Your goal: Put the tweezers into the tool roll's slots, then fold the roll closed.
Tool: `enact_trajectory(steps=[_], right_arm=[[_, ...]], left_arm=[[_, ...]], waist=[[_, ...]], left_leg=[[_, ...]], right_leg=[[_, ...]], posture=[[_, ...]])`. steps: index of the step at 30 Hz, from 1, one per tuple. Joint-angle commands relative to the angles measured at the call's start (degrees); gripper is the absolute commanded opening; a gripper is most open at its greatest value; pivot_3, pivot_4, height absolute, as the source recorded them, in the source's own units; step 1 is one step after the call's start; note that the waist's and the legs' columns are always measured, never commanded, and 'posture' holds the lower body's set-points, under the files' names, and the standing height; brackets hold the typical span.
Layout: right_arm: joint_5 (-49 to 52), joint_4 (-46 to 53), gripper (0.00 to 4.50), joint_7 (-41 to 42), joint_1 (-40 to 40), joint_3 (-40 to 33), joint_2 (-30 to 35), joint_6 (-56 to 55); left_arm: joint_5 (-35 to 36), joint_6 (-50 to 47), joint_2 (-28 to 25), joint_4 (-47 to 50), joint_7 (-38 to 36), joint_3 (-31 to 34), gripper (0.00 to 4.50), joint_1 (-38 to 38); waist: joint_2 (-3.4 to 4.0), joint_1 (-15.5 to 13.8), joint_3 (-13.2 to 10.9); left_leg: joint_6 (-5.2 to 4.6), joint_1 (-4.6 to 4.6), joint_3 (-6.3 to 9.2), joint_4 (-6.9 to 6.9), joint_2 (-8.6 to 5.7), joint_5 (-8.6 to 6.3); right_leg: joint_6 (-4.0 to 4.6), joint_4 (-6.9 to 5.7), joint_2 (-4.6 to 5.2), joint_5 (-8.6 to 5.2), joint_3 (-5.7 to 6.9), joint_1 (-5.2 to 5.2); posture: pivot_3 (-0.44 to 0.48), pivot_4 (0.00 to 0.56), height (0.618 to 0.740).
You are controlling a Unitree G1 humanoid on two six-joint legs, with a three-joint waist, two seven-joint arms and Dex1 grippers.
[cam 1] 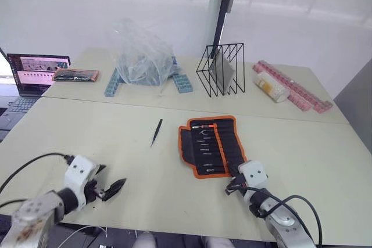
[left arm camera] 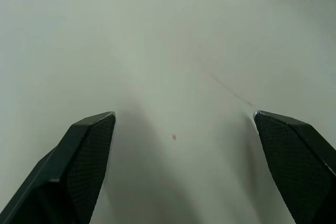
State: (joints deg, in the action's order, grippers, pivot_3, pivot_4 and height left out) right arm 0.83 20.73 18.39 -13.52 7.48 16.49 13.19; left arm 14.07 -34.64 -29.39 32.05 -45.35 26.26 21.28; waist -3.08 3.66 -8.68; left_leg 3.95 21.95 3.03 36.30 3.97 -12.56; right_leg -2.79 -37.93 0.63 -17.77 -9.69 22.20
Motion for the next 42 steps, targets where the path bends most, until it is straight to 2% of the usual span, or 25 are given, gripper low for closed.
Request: enact_trajectory(steps=[1,7,15,21,26,29,35,42], right_arm=[[-0.1,-4.4,0.00,1.2,-0.9,1.0,0.6,2.2],[-0.1,-5.0,0.00,1.9,-0.1,1.1,0.6,2.2],[-0.2,-5.6,0.00,2.2,0.6,1.3,0.4,2.1],[-0.4,-5.5,0.00,2.0,0.7,1.6,0.1,2.2],[-0.4,-4.9,0.00,1.6,0.7,1.2,0.2,2.3],[-0.5,-4.6,0.00,1.4,0.5,1.2,0.2,2.4],[-0.6,-4.2,0.00,1.0,0.4,0.9,0.3,2.4],[-0.7,-3.9,0.00,0.7,0.5,1.0,0.4,2.6]], left_arm=[[2.0,2.8,2.4,5.2,2.7,3.4,4.48,4.8],[4.0,3.4,4.3,8.1,5.3,3.6,4.48,9.4],[4.0,2.4,2.7,8.2,7.9,-0.1,4.48,7.2],[0.5,-0.7,2.5,3.9,14.5,-9.0,4.48,-3.2],[-2.3,-4.0,4.7,-1.0,20.4,-16.5,4.48,-13.0],[-5.2,-3.9,6.0,-5.8,23.5,-21.1,4.48,-18.3],[-9.7,-4.1,8.8,-14.5,28.2,-26.6,4.48,-27.1],[-10.9,-4.2,12.8,-21.3,30.1,-30.1,4.48,-33.4]], waist=[[-0.01,0.2,0.0],[-0.04,0.3,0.0],[-0.04,0.5,0.0],[-0.05,0.5,0.0],[-0.08,0.6,0.0],[-0.08,0.5,0.0],[-0.03,0.3,0.0],[0.14,0.1,0.3]], left_leg=[[0.00,0.00,-0.03,0.00,0.00,0.00],[0.00,-0.01,-0.05,-0.01,0.00,0.00],[0.01,0.00,-0.07,-0.02,0.00,-0.01],[0.01,0.00,-0.07,-0.01,-0.01,0.00],[0.00,0.06,-0.04,-0.03,-0.02,0.00],[0.00,0.16,-0.04,-0.04,-0.02,0.00],[-0.01,0.02,-0.01,-0.01,-0.06,0.01],[-0.01,0.02,0.01,0.02,-0.11,0.01]], right_leg=[[0.00,0.01,0.01,0.00,-0.01,0.01],[0.01,0.02,0.00,-0.01,-0.02,0.06],[0.02,0.06,0.00,-0.01,-0.02,0.08],[0.01,0.08,-0.01,0.00,-0.02,0.06],[-0.02,0.04,-0.08,0.03,-0.02,0.02],[-0.39,0.02,-0.09,0.26,-0.02,-0.05],[-0.40,0.03,-0.09,0.26,-0.02,-0.05],[-0.47,0.06,-0.08,0.30,-0.02,-0.08]], posture=[[0.000,0.150,0.720],[0.000,0.150,0.720],[0.000,0.150,0.720],[0.000,0.150,0.720],[0.000,0.150,0.720],[0.000,0.150,0.720],[0.000,0.150,0.720],[0.000,0.150,0.720]])
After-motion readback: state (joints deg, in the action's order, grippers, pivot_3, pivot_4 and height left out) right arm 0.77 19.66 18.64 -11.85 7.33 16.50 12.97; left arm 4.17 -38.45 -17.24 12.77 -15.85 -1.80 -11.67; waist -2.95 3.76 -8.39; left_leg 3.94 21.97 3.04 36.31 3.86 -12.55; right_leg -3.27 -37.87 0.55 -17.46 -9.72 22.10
